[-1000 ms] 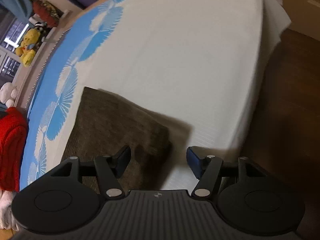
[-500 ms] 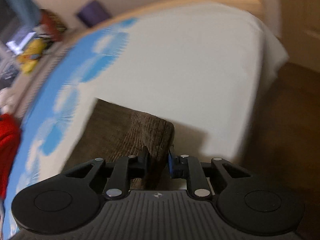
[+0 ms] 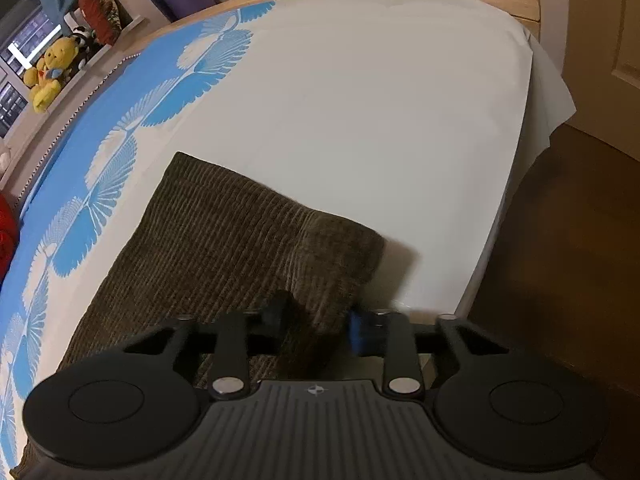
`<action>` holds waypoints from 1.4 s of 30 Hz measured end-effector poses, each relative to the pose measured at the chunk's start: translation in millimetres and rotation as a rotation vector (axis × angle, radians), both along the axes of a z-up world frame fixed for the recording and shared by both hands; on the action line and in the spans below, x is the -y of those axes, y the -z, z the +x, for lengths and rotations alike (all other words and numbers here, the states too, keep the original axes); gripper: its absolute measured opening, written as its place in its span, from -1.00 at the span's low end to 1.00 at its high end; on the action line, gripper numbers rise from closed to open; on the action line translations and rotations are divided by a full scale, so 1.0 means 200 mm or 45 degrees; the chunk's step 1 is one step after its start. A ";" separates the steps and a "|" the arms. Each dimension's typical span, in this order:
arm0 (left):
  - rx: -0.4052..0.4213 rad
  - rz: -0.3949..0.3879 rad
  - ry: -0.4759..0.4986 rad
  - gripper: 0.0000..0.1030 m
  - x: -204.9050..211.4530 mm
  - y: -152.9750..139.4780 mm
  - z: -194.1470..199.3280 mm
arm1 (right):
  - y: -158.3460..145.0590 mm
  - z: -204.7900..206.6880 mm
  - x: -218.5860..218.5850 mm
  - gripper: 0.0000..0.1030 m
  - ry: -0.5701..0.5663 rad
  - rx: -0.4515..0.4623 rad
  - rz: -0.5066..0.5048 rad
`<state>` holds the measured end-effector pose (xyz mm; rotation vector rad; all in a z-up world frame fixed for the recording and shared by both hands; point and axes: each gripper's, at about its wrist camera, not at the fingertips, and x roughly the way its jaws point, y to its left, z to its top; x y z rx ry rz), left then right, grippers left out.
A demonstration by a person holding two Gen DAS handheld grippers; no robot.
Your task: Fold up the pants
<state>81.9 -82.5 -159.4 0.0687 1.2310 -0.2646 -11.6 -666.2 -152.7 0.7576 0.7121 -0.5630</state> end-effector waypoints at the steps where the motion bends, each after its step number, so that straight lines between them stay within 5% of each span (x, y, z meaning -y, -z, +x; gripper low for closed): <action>1: 0.001 -0.003 0.000 -0.14 0.00 0.00 0.00 | 0.00 0.00 0.00 -0.54 0.000 0.010 0.001; 9: 0.015 -0.015 -0.012 -0.14 -0.01 -0.03 0.00 | -0.15 -0.02 -0.08 -0.60 -0.023 0.121 -0.096; 13: 0.048 -0.035 -0.042 -0.14 -0.04 -0.07 0.01 | -0.36 0.01 -0.30 -0.63 -0.189 0.207 -0.365; 21: 0.133 -0.076 -0.201 -0.14 -0.22 -0.18 0.02 | -0.62 0.10 -1.07 -0.65 -0.613 0.356 -0.832; 27: 0.167 -0.104 -0.381 -0.14 -0.48 -0.21 -0.03 | -0.61 0.09 -1.84 -0.66 -1.113 0.492 -1.043; 30: 0.154 -0.103 -0.425 -0.14 -0.60 -0.20 -0.07 | -0.50 0.06 -2.15 -0.66 -1.394 0.487 -0.941; 35: 0.114 -0.135 -0.448 -0.06 -0.74 -0.17 -0.12 | -0.14 0.07 -2.55 -0.48 -1.996 0.021 -0.718; 39: 0.109 -0.129 -0.394 -0.01 -0.75 -0.17 -0.15 | -0.19 -0.02 -2.62 -0.24 -2.088 0.126 -0.792; 42: 0.137 -0.097 -0.363 -0.01 -0.72 -0.18 -0.16 | -0.28 0.02 -2.58 0.04 -1.971 0.219 -0.729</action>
